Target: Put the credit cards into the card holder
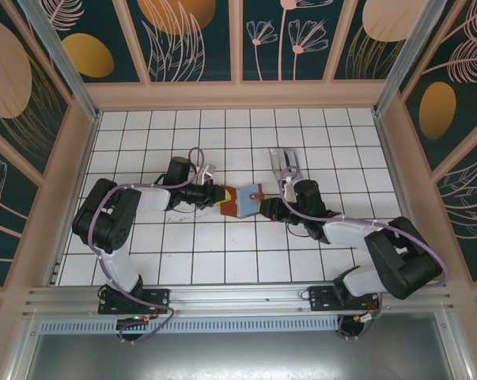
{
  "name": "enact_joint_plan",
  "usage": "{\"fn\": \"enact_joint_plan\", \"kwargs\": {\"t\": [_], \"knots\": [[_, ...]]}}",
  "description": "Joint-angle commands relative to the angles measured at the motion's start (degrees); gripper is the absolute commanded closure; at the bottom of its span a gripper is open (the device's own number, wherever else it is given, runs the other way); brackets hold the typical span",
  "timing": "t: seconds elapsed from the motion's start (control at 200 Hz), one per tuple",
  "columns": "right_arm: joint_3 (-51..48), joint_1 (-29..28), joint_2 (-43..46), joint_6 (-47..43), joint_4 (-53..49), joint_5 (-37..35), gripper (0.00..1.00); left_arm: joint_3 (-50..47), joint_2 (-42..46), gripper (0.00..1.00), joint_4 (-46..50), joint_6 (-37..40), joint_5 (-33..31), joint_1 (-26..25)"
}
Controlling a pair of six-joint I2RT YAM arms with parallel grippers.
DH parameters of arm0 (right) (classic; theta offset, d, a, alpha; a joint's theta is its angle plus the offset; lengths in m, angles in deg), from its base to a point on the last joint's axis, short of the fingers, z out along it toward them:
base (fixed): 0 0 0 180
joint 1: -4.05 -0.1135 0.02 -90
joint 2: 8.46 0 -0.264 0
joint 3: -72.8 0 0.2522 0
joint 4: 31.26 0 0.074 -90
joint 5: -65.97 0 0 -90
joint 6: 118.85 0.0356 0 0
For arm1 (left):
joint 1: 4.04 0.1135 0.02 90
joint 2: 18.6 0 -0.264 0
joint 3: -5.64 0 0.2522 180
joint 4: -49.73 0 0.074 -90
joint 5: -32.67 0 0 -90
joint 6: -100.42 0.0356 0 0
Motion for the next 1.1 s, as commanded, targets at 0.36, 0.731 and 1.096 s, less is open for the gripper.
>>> {"fn": "enact_joint_plan", "kwargs": {"t": [0.36, 0.731, 1.096], "knots": [[1.16, -0.48, -2.71, -0.44, 1.38, 0.06, 0.81, 0.69, 0.52, 1.00, -0.52, 1.21, 0.87, 0.31], [2.58, -0.66, -5.60, -0.45, 2.17, 0.33, 0.81, 0.44, 0.67, 1.00, -0.97, 1.00, 0.90, 0.29], [3.66, -0.66, -8.43, -0.20, 4.19, 1.54, 0.76, -0.36, 0.36, 1.00, -3.06, -0.60, 1.18, 0.25]]}}
